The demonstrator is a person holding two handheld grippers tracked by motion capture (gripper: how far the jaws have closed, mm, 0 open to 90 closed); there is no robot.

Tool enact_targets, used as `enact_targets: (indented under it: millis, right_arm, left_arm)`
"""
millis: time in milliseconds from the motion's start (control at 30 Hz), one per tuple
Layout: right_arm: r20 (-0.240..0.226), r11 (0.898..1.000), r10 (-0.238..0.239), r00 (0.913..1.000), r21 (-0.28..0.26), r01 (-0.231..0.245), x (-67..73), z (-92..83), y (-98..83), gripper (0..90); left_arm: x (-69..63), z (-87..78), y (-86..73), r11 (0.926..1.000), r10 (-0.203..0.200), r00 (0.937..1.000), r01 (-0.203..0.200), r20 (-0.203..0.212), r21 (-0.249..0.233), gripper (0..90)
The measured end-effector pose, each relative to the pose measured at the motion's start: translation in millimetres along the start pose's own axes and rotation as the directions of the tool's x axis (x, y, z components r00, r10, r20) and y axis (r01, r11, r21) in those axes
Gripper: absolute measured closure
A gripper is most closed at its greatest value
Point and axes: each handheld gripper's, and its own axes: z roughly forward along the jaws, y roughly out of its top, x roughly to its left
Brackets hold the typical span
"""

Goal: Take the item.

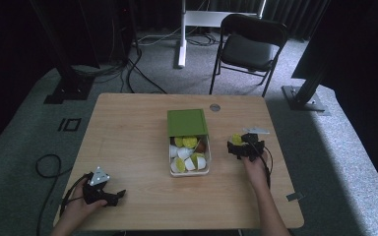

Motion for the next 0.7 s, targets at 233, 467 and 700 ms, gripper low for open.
enact_targets:
  millis: [233,467,700]
  right_arm:
    - [-0.013,0.999,-0.027,0.9995,-0.026,0.027,0.8,-16.0,-11.0,11.2]
    - [0.004,0.993,-0.048,0.9988,-0.105,0.048,-2.1,-29.1,-25.4,11.2]
    - [-0.037,0.989,-0.089,0.9953,-0.119,0.084,-8.2,-37.9,-40.9,11.2]
  left_arm:
    - [0.0,0.0,0.0,1.0,0.0,1.0,0.0,0.0,0.0,3.1]
    - [0.0,0.0,0.0,1.0,0.001,1.0,-0.001,0.0,0.0,3.1]
    - [0.0,0.0,0.0,1.0,0.0,1.0,0.0,0.0,0.0,3.1]
